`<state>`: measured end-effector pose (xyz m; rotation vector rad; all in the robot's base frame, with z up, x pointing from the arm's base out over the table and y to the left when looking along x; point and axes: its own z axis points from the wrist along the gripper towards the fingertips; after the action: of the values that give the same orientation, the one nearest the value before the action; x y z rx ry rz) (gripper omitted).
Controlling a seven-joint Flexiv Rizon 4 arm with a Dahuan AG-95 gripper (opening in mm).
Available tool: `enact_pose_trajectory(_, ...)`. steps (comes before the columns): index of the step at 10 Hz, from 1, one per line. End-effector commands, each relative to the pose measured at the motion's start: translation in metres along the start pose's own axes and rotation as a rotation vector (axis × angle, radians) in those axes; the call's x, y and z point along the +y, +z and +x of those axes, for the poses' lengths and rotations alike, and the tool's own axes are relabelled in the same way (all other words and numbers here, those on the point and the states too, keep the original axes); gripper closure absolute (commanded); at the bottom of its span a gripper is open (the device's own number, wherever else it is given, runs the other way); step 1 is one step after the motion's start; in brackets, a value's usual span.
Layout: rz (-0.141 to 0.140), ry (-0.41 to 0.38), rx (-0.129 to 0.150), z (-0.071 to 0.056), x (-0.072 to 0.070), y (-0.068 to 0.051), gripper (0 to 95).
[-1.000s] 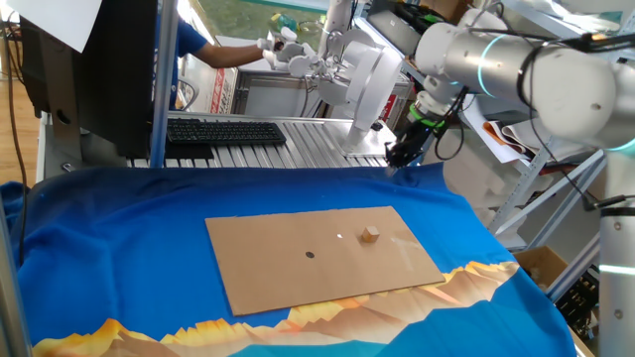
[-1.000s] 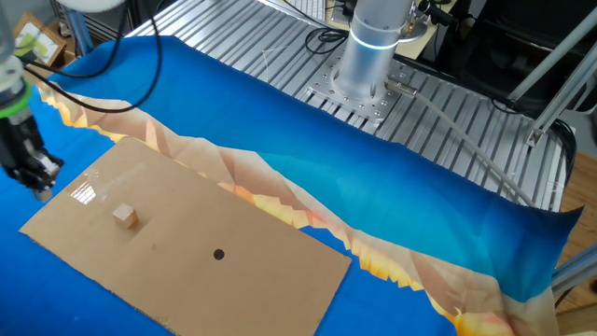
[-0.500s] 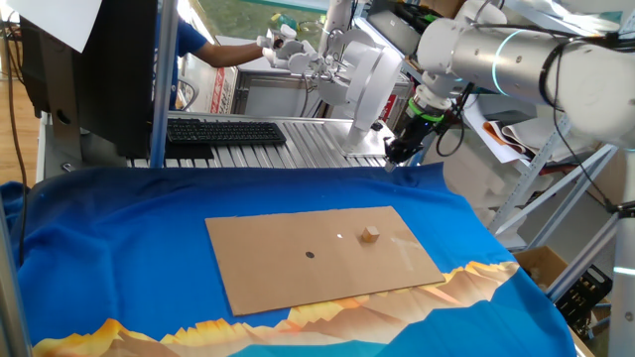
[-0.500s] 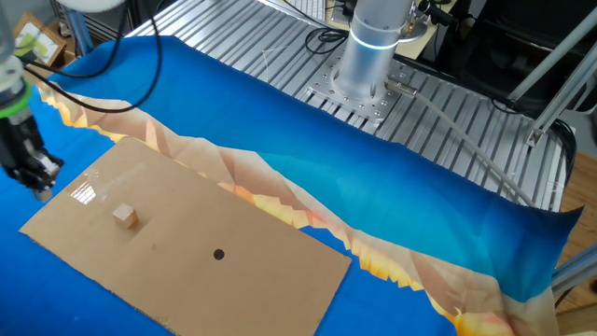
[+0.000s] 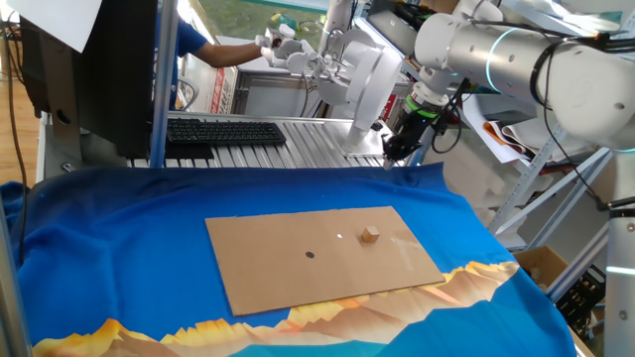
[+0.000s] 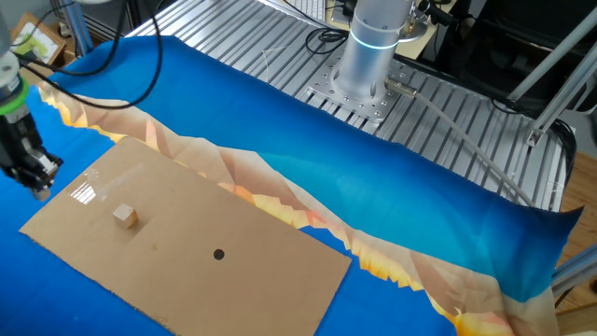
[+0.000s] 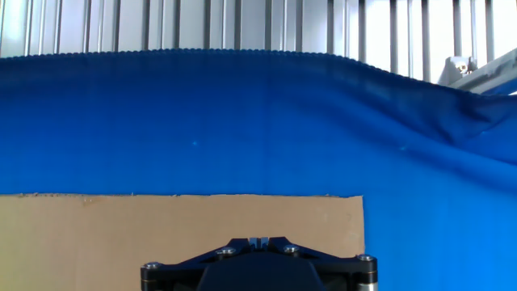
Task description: Use the gripper to push the small block from left to right
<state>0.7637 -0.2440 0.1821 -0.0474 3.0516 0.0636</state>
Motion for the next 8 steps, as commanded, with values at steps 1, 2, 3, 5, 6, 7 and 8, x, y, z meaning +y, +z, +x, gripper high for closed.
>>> enact_pose_trajectory(1, 0.006, 0.001, -0.004, 0.0015, 0.0008, -0.0004, 95.0)
enact_pose_trajectory(2, 0.007, 0.002, -0.004, 0.0014, 0.0012, -0.0004, 95.0)
enact_pose_trajectory(3, 0.01, 0.01, -0.001, 0.0011, 0.0021, 0.0, 95.0)
enact_pose_trajectory(5, 0.011, 0.012, 0.009, 0.0006, 0.0036, 0.0004, 95.0)
enact_pose_trajectory(6, 0.006, 0.008, 0.016, 0.0, 0.0053, -0.0002, 95.0)
enact_pose_trajectory(7, -0.004, -0.006, 0.019, -0.0009, 0.0076, -0.0016, 95.0)
enact_pose_trajectory(8, 0.0, -0.009, 0.018, -0.0015, 0.0087, -0.0046, 95.0)
